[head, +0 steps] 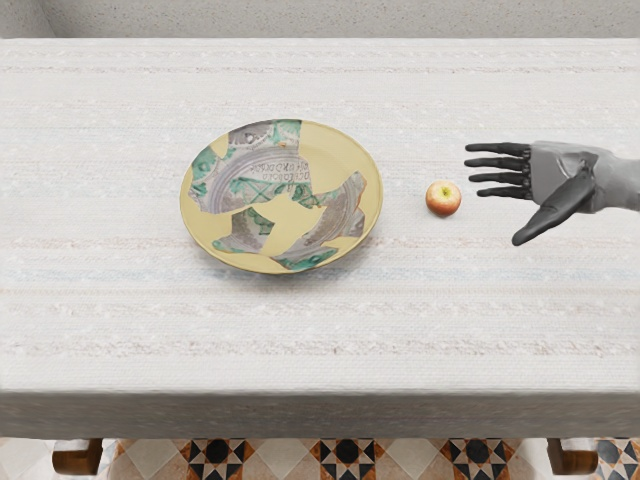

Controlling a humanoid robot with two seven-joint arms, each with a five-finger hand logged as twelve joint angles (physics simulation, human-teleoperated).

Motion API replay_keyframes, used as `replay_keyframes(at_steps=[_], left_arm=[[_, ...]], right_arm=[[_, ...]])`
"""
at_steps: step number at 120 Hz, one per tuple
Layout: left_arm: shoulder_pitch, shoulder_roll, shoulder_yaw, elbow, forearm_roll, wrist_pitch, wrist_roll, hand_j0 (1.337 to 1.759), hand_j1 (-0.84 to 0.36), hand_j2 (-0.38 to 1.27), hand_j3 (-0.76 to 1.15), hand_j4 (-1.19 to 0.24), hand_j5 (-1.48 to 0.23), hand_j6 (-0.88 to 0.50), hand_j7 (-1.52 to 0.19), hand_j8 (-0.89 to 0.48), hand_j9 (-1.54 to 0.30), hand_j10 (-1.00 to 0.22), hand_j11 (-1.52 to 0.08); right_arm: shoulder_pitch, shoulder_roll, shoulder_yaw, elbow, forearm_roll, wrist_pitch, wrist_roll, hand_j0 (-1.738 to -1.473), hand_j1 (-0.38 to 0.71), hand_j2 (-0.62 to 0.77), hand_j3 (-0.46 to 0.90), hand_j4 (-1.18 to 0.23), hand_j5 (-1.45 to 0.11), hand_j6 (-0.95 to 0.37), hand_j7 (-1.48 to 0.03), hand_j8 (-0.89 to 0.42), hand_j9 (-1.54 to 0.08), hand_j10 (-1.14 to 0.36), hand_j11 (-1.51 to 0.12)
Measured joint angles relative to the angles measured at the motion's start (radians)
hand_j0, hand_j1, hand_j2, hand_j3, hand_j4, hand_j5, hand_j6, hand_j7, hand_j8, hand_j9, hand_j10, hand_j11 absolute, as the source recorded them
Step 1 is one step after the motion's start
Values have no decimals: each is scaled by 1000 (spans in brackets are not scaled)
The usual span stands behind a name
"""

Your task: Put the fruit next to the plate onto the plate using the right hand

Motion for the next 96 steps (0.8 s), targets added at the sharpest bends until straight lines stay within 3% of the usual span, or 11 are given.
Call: replay_keyframes(at_steps=[16,21,33,43,53,57,75,87,96], left_arm=[[0,0,0,0,0,0,0,1657,53,49,0,-247,-321,-247,-321,-247,-321,-247,-321],[0,0,0,0,0,0,0,1658,53,49,0,-247,-321,-247,-321,-247,-321,-247,-321],[0,0,0,0,0,0,0,1658,53,49,0,-247,-321,-247,-321,-247,-321,-247,-321],[0,0,0,0,0,0,0,1658,53,49,0,-247,-321,-247,-321,-247,-321,-247,-321],[0,0,0,0,0,0,0,1658,53,49,0,-247,-321,-247,-321,-247,-321,-247,-321],[0,0,0,0,0,0,0,1658,53,49,0,-247,-321,-247,-321,-247,-321,-247,-321],[0,0,0,0,0,0,0,1658,53,49,0,-247,-321,-247,-321,-247,-321,-247,-321],[0,0,0,0,0,0,0,1658,53,49,0,-247,-321,-247,-321,-247,-321,-247,-321],[0,0,0,0,0,0,0,1658,53,49,0,-247,-321,-247,-321,-247,-321,-247,-321]], right_arm=[[4,25,18,1,-9,0,-16,-1657,-271,-12,0,-66,-85,-66,-85,-66,-85,-66,-85],[21,32,21,4,-30,0,-51,-1658,-276,-11,0,-62,-80,-62,-80,-62,-80,-62,-80],[81,41,28,54,-245,-32,-97,-1658,-285,-9,0,-55,-71,-55,-71,-55,-71,-55,-71],[104,64,23,129,-431,-178,-90,-1658,-292,-8,0,-50,-63,-50,-63,-50,-63,-49,-63],[87,93,15,164,-530,-287,-19,-1658,-299,-7,0,-44,-56,-45,-56,-45,-56,-44,-56],[80,103,-4,172,-589,-359,-13,-1658,-301,-7,0,-43,-54,-44,-54,-43,-54,-43,-54],[65,207,-133,165,-832,-697,-151,-1658,-303,-6,0,-42,-52,-44,-52,-43,-52,-42,-52],[67,271,-190,122,-960,-784,-226,-1658,-304,-6,0,-42,-51,-43,-51,-42,-51,-41,-51],[73,326,-214,66,-1009,-812,-258,-1658,-304,-6,0,-42,-51,-43,-51,-42,-51,-41,-51]])
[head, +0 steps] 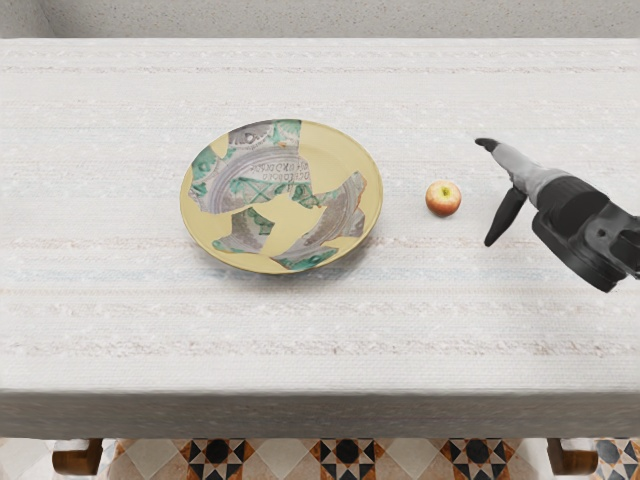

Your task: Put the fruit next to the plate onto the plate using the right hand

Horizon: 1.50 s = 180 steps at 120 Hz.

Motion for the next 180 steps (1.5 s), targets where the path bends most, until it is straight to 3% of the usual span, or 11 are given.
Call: replay_keyframes(at_steps=[26,45,75,93,123,180], left_arm=[[0,0,0,0,0,0,0,1658,53,49,0,-247,-321,-247,-321,-247,-321,-247,-321],[0,0,0,0,0,0,0,1658,53,49,0,-247,-321,-247,-321,-247,-321,-247,-321],[0,0,0,0,0,0,0,1658,53,49,0,-247,-321,-247,-321,-247,-321,-247,-321],[0,0,0,0,0,0,0,1658,53,49,0,-247,-321,-247,-321,-247,-321,-247,-321],[0,0,0,0,0,0,0,1658,53,49,0,-247,-321,-247,-321,-247,-321,-247,-321],[0,0,0,0,0,0,0,1658,53,49,0,-247,-321,-247,-321,-247,-321,-247,-321]], right_arm=[[58,193,-79,-202,-29,-74,-26,-1658,-273,-11,0,-68,-85,-70,-84,-69,-85,-67,-85],[101,244,-100,-263,-26,-79,-44,-1658,-180,-26,0,-145,-185,-147,-185,-146,-185,-145,-185],[110,335,-110,-362,-26,-118,-42,-1658,-65,-48,0,-243,-315,-245,-314,-244,-315,-243,-314],[105,350,-120,-373,-25,-149,-45,-1658,-5,-68,0,-299,-395,-304,-390,-300,-395,-299,-394],[102,353,-123,-369,-12,-153,-49,-1657,188,-68,0,-466,-610,-438,-607,-455,-610,-466,-609],[120,303,-111,-288,64,-149,-49,-1658,263,347,0,-634,-850,-475,-836,-434,-850,-632,-845]])
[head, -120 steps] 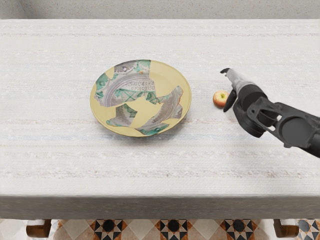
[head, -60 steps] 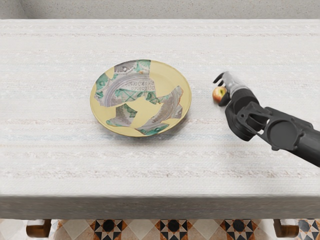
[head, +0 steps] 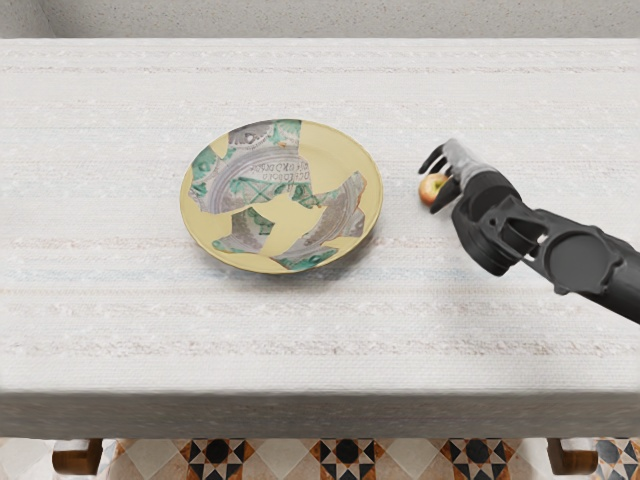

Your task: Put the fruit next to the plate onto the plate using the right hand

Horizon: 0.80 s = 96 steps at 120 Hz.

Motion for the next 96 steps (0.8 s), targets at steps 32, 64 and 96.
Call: replay_keyframes(at_steps=[32,64,96], left_arm=[[0,0,0,0,0,0,0,1658,53,49,0,-247,-321,-247,-321,-247,-321,-247,-321],[0,0,0,0,0,0,0,1658,53,49,0,-247,-321,-247,-321,-247,-321,-247,-321],[0,0,0,0,0,0,0,1658,53,49,0,-247,-321,-247,-321,-247,-321,-247,-321]], right_arm=[[51,-105,4,135,66,1,-3,-1658,265,430,1,-647,-886,-507,-862,-458,-888,-659,-881],[82,-162,35,274,110,2,-5,-1658,277,453,1,-644,-905,-504,-868,-450,-906,-652,-897],[80,-151,38,344,114,-4,-17,-1658,265,444,0,-652,-901,-515,-871,-465,-906,-663,-897]])
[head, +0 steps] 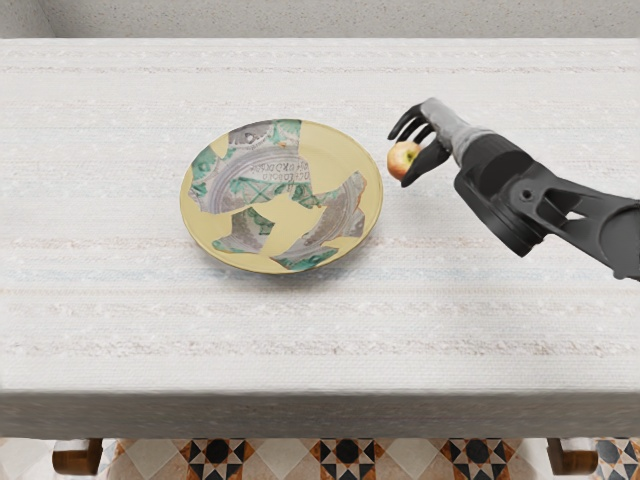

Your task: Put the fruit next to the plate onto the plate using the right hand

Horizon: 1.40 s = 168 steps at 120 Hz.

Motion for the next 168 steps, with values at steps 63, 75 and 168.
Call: replay_keyframes(at_steps=[63,75,168], left_arm=[[0,0,0,0,0,0,0,1658,53,49,0,-247,-321,-247,-321,-247,-321,-247,-321],[0,0,0,0,0,0,0,1658,53,49,0,-247,-321,-247,-321,-247,-321,-247,-321],[4,0,1,-26,0,-10,0,1658,53,49,0,-247,-321,-247,-321,-247,-321,-247,-321]], right_arm=[[-17,110,-9,30,-13,-7,-14,-1658,258,459,0,-658,-898,-529,-874,-478,-899,-676,-893],[-18,131,-11,29,-14,-7,-14,-1658,257,457,0,-656,-897,-530,-873,-479,-898,-677,-892],[-19,-102,167,130,184,243,-14,-1658,-255,12,0,-88,-115,-84,-114,-81,-115,-89,-115]])
